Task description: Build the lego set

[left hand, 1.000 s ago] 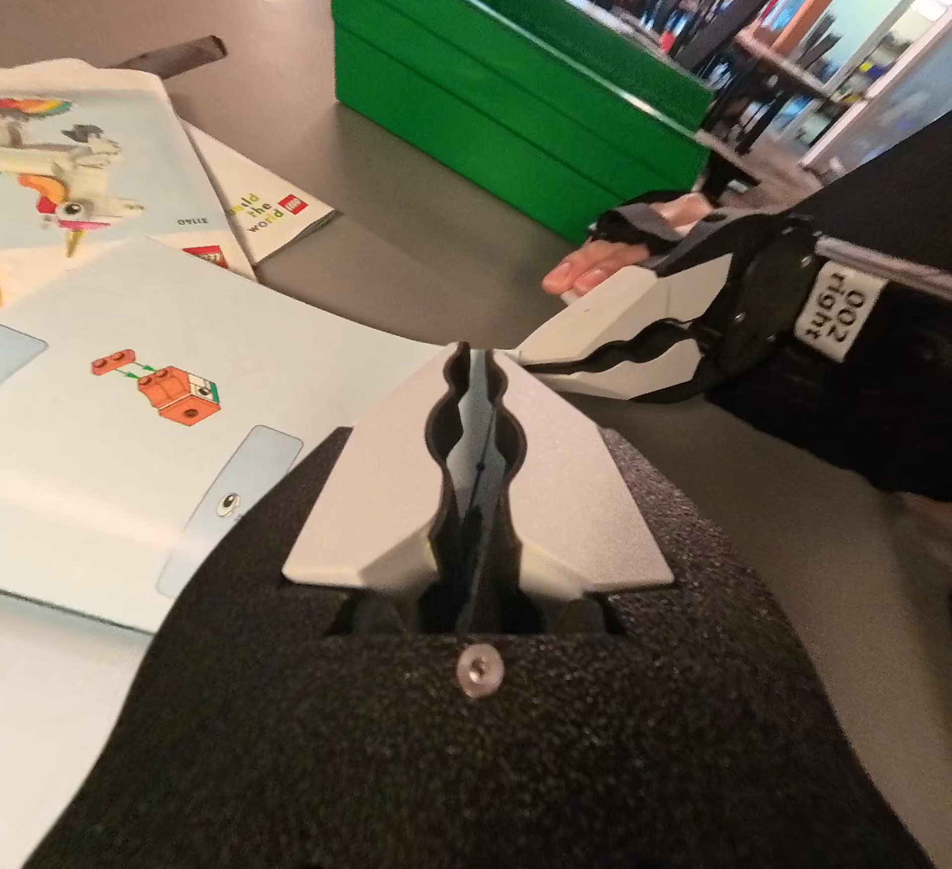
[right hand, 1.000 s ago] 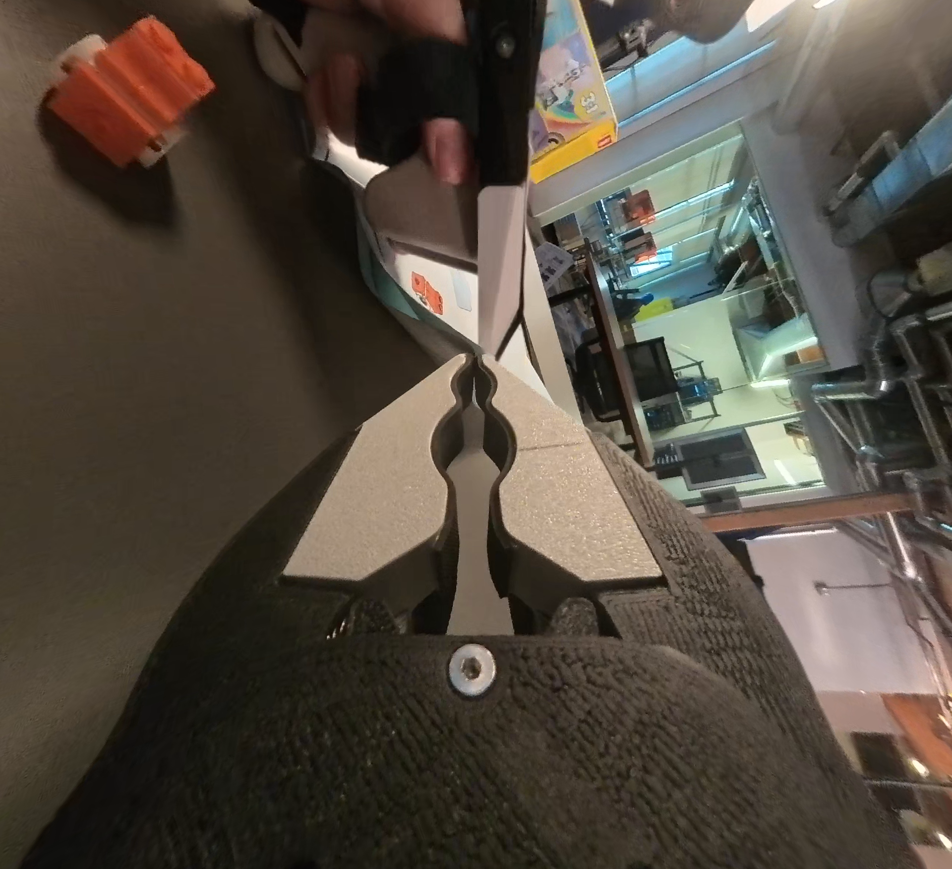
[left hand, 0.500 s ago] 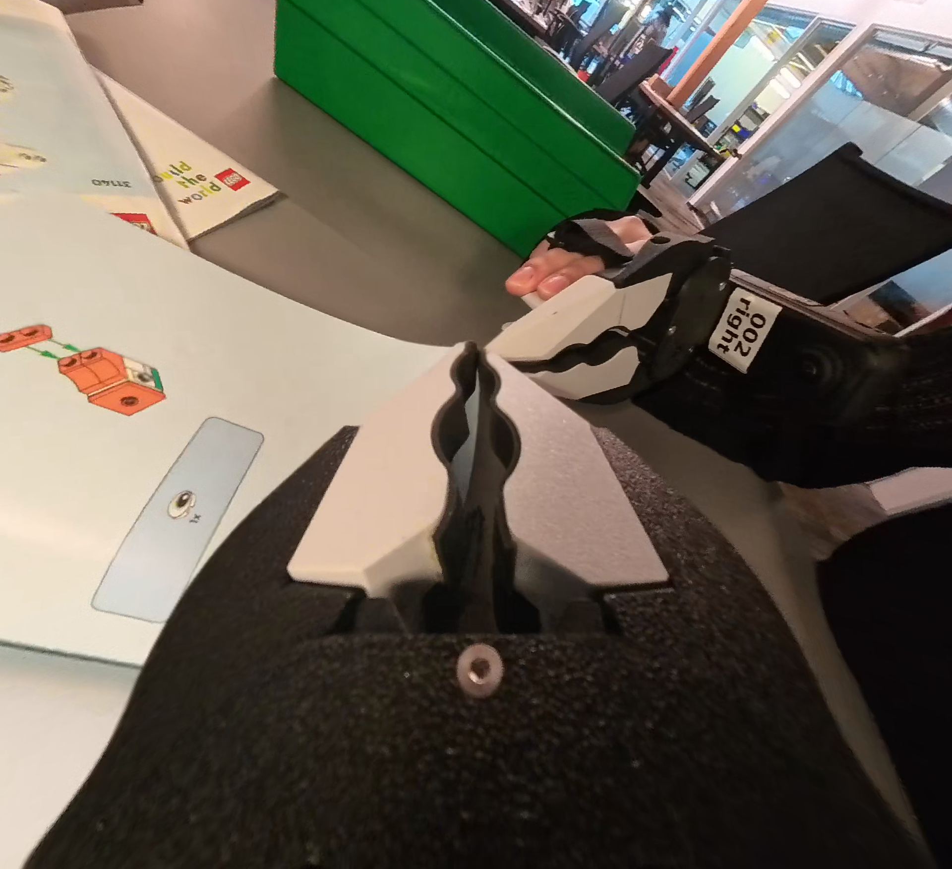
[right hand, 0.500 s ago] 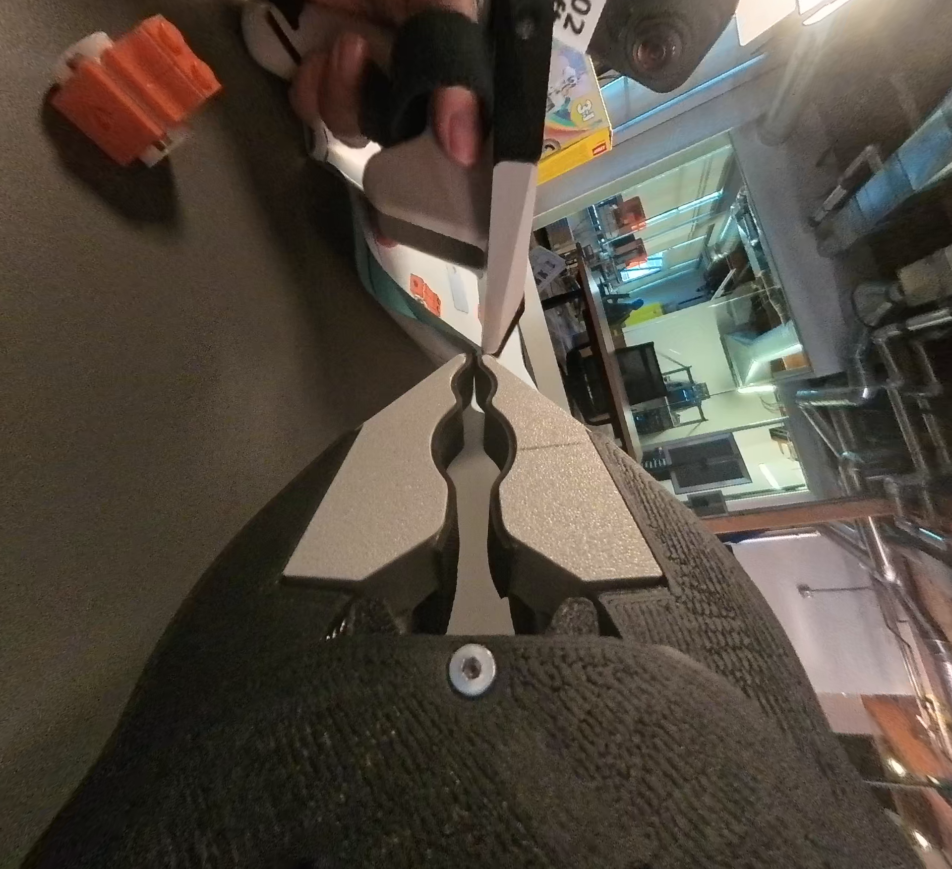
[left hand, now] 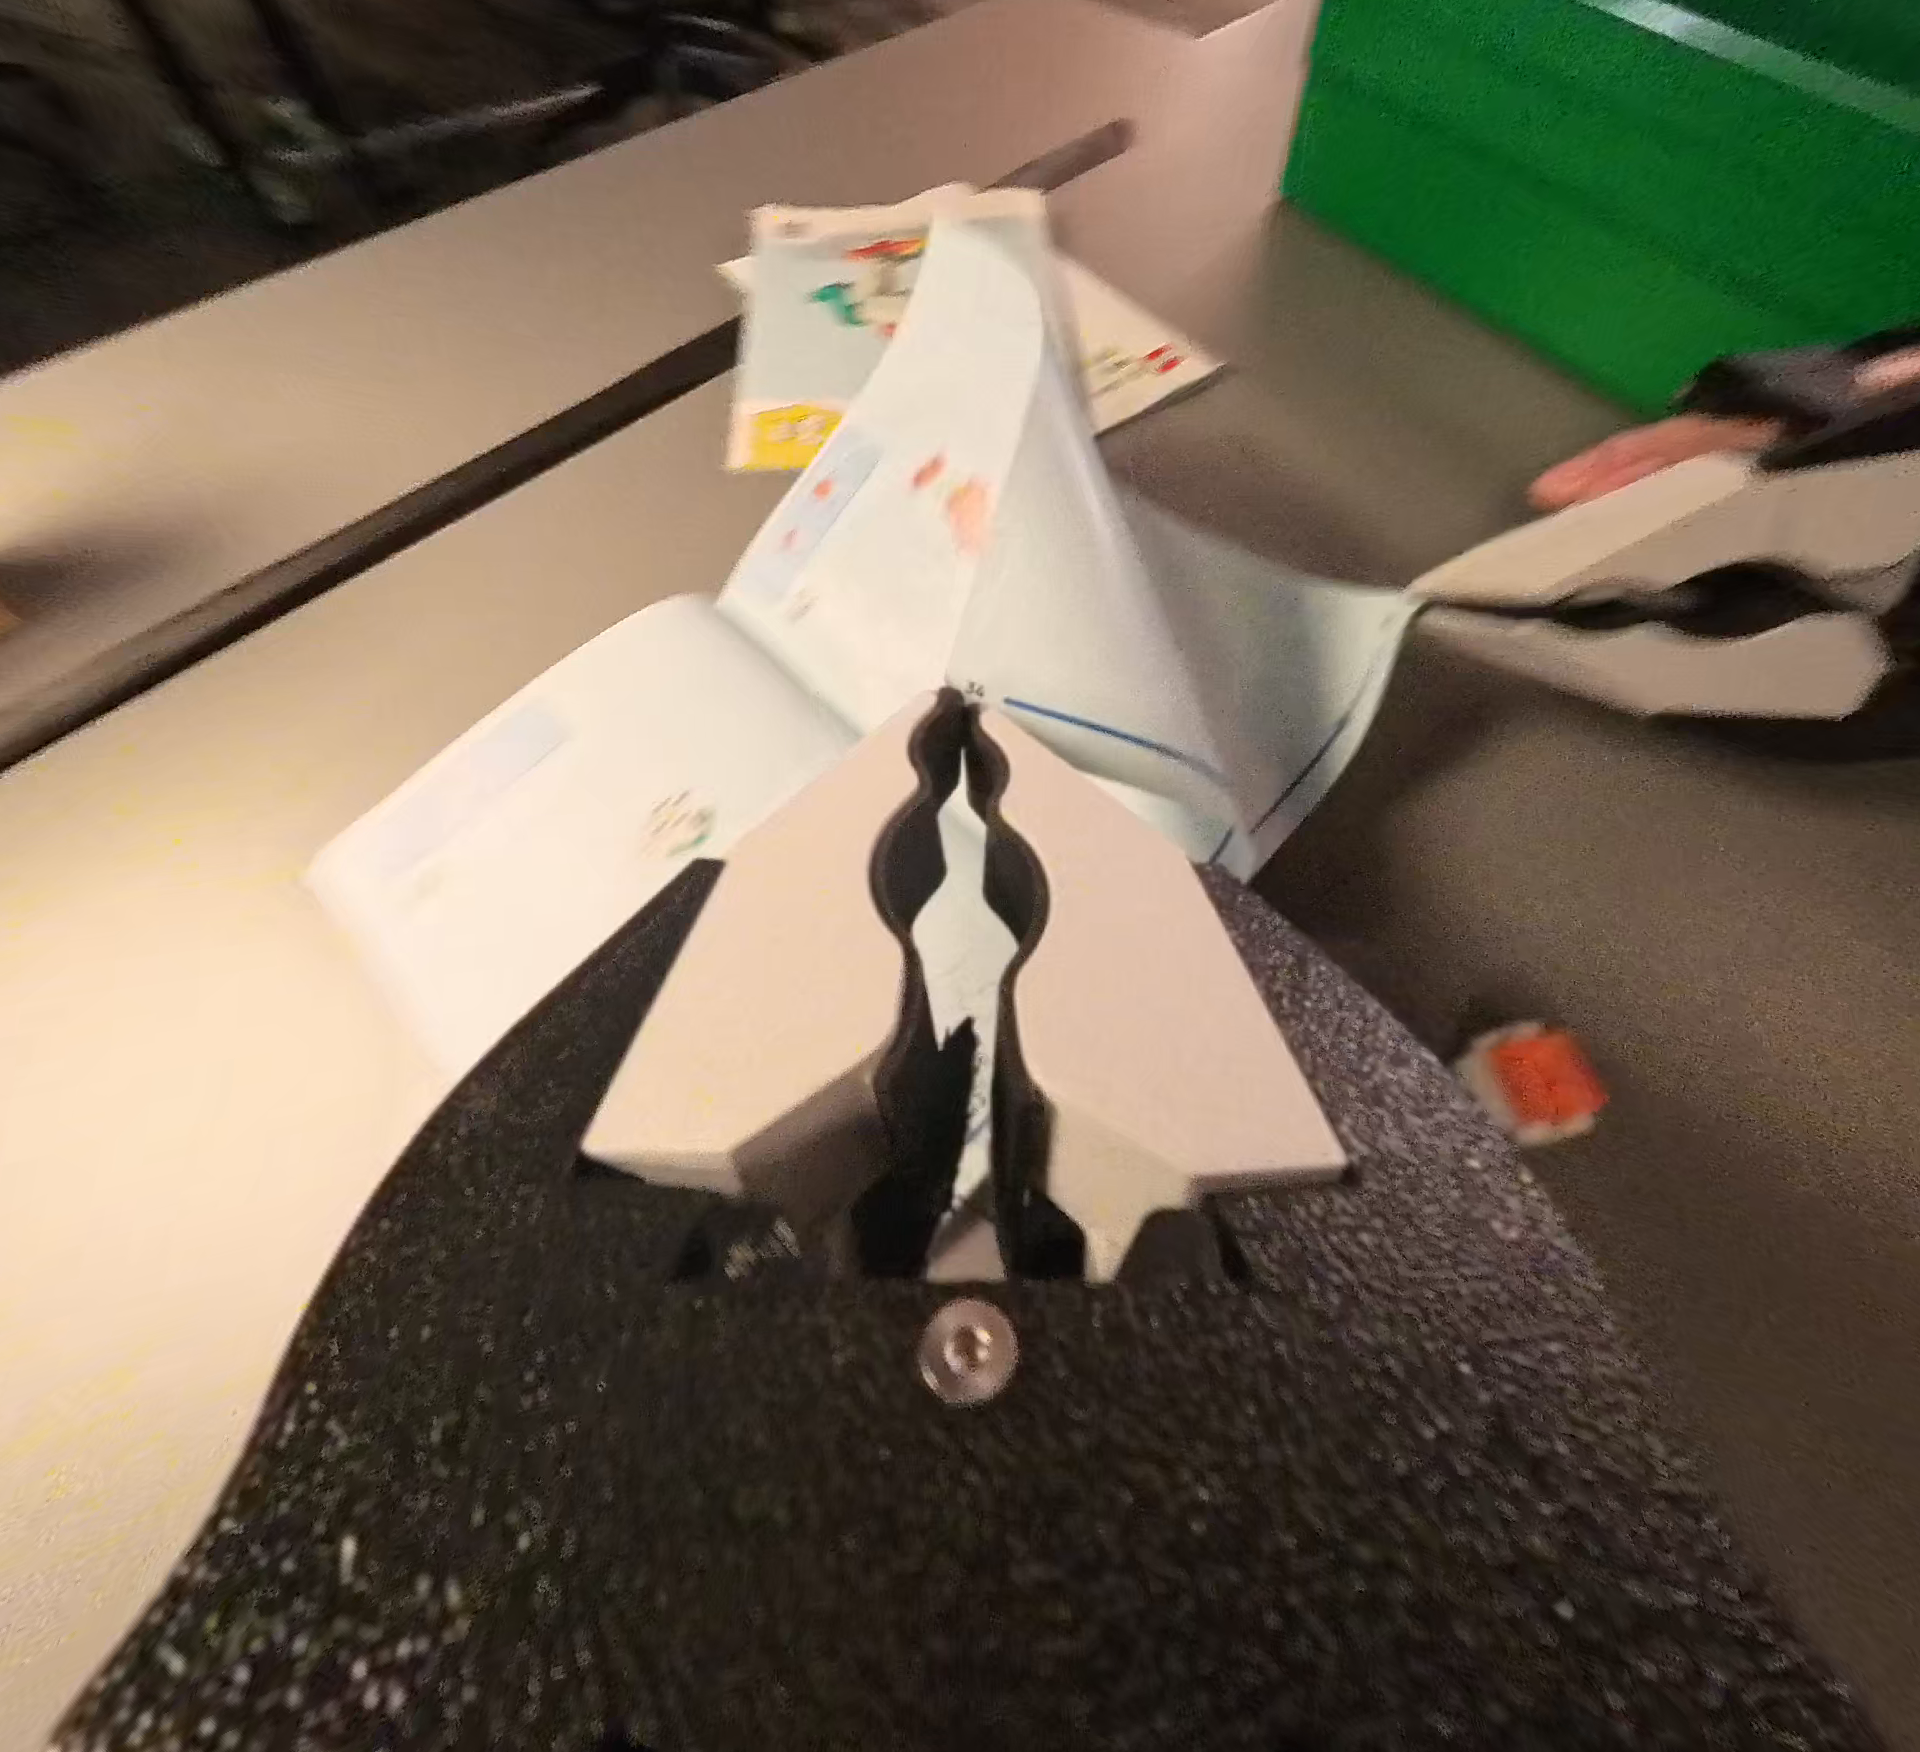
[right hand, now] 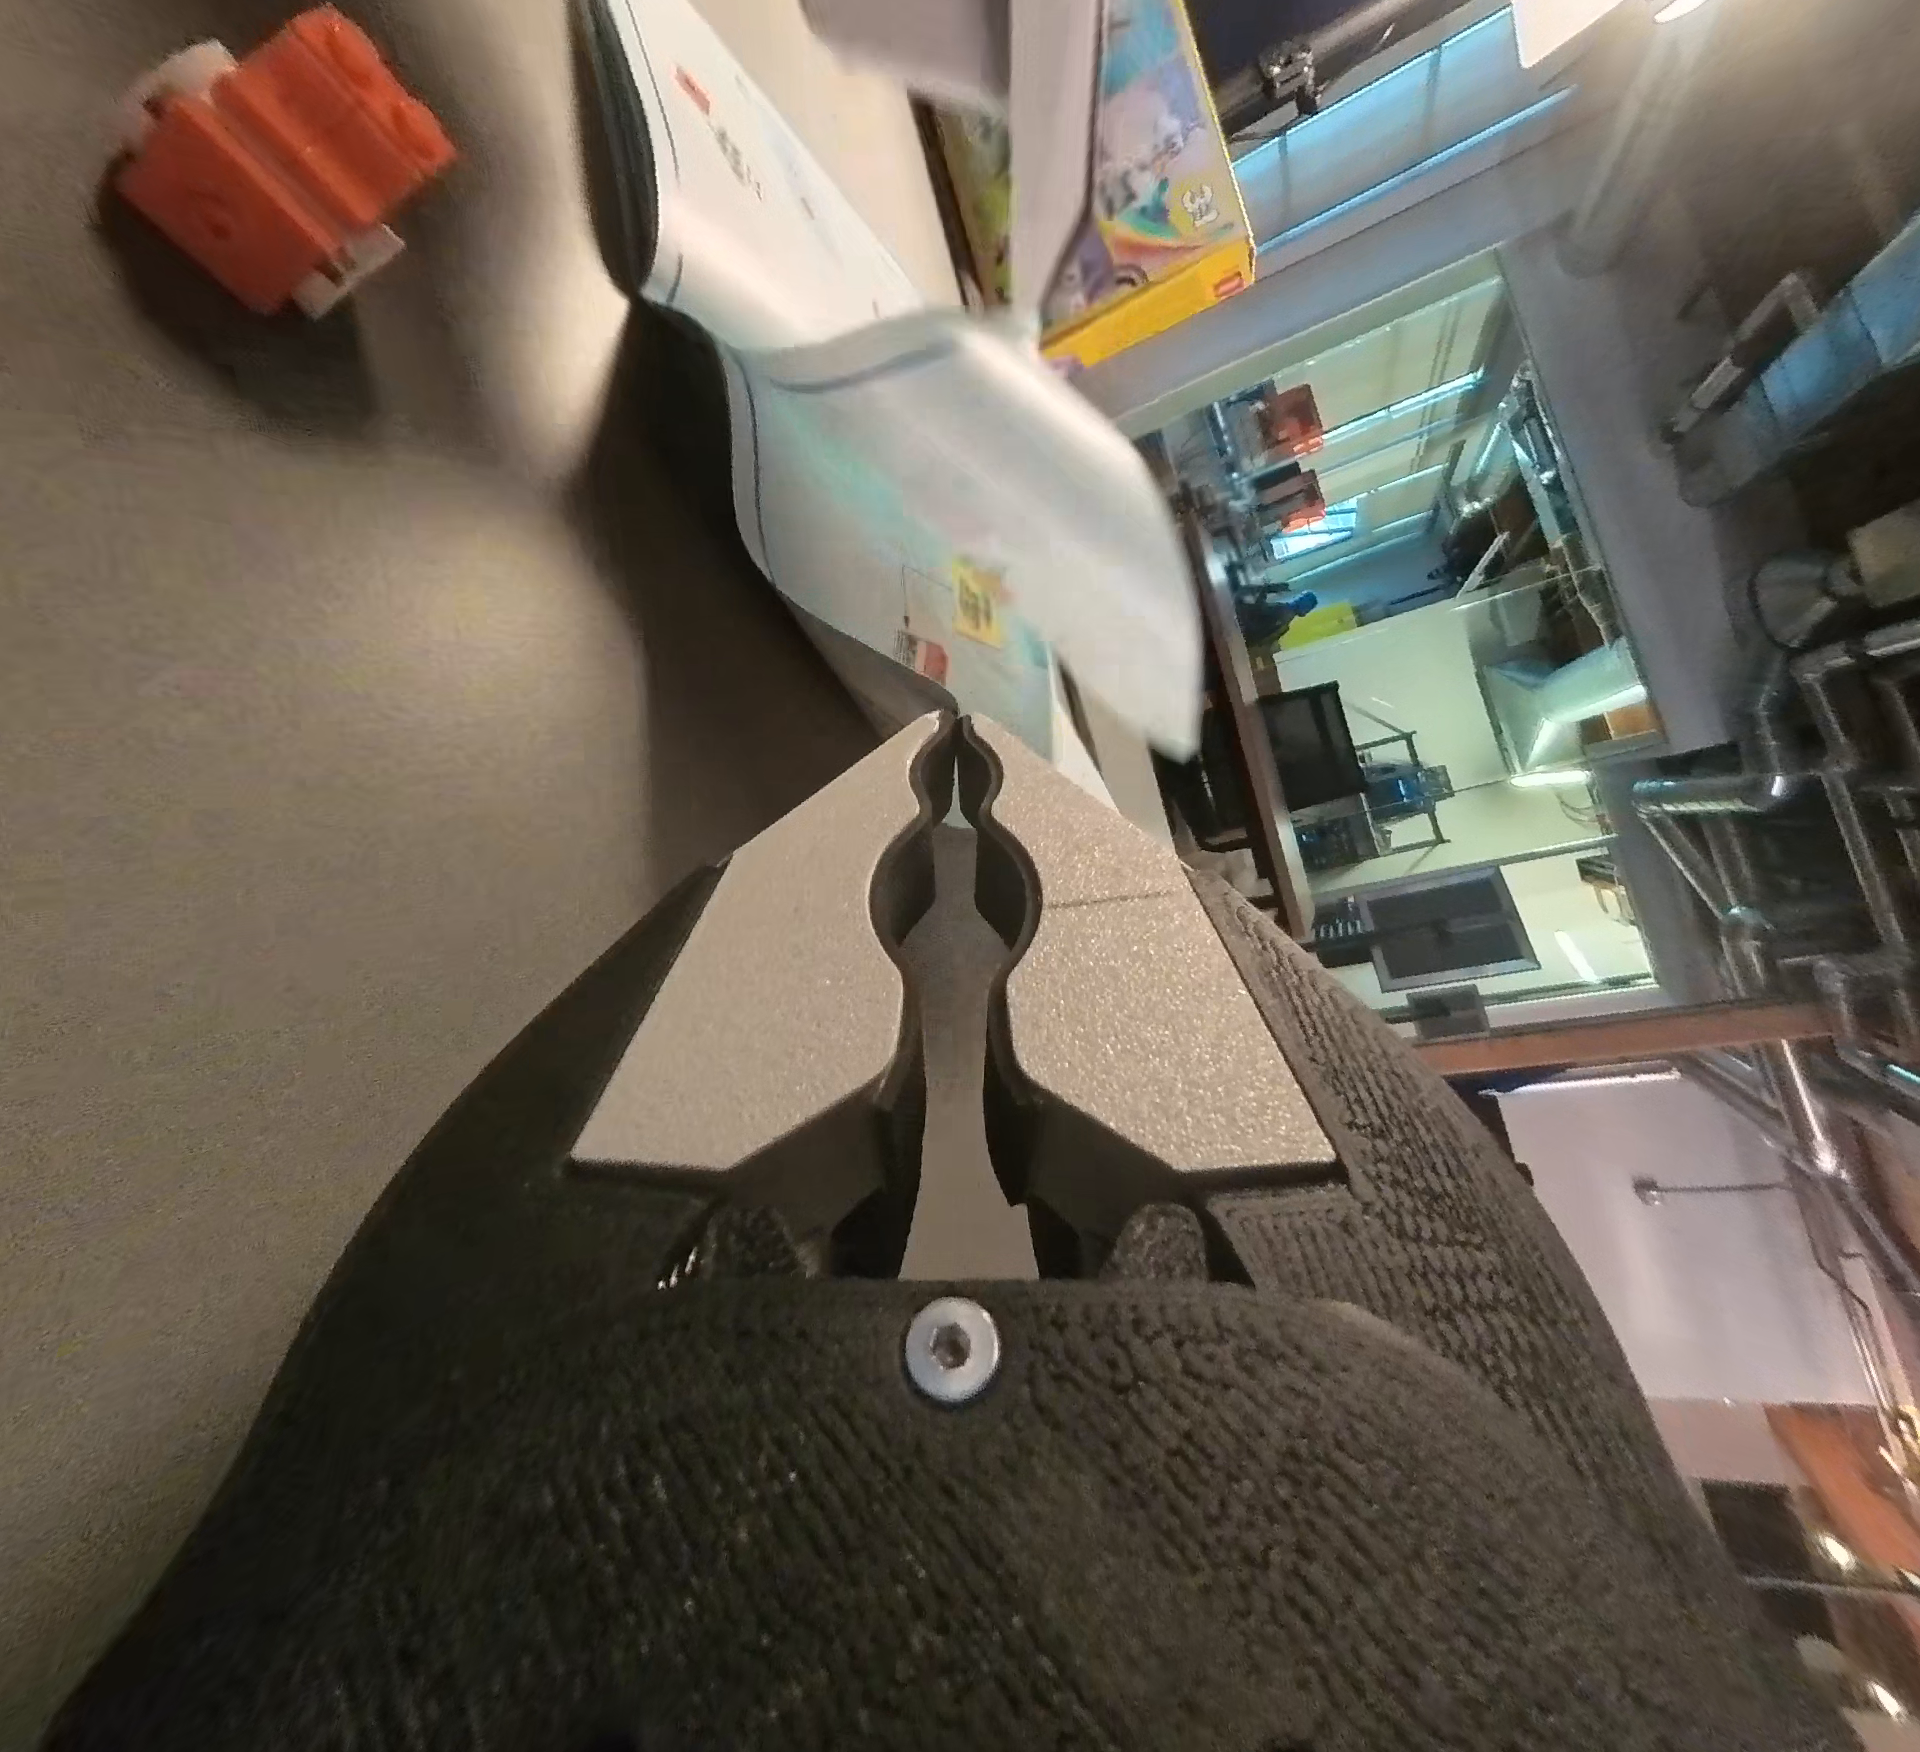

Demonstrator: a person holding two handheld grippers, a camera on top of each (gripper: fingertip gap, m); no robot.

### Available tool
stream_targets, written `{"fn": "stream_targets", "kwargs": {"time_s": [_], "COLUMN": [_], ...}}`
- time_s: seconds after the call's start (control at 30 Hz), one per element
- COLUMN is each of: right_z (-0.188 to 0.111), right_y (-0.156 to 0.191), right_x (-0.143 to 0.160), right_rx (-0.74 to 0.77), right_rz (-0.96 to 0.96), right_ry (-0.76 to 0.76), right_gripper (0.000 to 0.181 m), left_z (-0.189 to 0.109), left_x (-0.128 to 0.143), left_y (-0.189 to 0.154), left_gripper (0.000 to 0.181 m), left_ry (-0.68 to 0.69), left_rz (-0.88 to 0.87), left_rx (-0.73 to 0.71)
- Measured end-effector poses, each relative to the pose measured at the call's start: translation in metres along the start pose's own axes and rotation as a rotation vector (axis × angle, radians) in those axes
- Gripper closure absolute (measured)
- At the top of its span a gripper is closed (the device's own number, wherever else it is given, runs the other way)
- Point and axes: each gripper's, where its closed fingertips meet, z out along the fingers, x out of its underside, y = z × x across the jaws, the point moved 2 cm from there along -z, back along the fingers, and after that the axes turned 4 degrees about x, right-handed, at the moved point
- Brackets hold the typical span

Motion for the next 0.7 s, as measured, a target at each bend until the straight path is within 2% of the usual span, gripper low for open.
{"fn": "stream_targets", "kwargs": {"time_s": [0.13,0.27,0.37,0.43,0.57,0.7], "right_z": [0.000,0.000,0.001,0.001,0.001,0.000], "right_y": [0.000,0.003,0.007,0.014,0.025,0.023], "right_x": [0.000,0.000,0.002,0.005,0.010,0.015], "right_rx": [-0.004,-0.016,-0.042,-0.088,-0.160,-0.151], "right_rz": [0.005,-0.007,-0.021,-0.013,0.009,0.062], "right_ry": [0.000,0.006,0.020,0.036,0.066,0.078], "right_gripper": [0.181,0.181,0.181,0.181,0.181,0.181], "left_z": [-0.047,-0.071,-0.082,-0.090,-0.117,-0.149], "left_x": [0.030,0.063,0.080,0.083,0.077,0.071], "left_y": [0.020,0.025,0.013,-0.005,-0.025,-0.035], "left_gripper": [0.181,0.181,0.180,0.171,0.168,0.169], "left_ry": [0.082,0.215,0.303,0.335,0.291,0.184], "left_rz": [0.023,-0.040,-0.041,-0.033,0.045,0.027], "left_rx": [-0.162,-0.231,-0.219,-0.178,-0.179,-0.157]}}
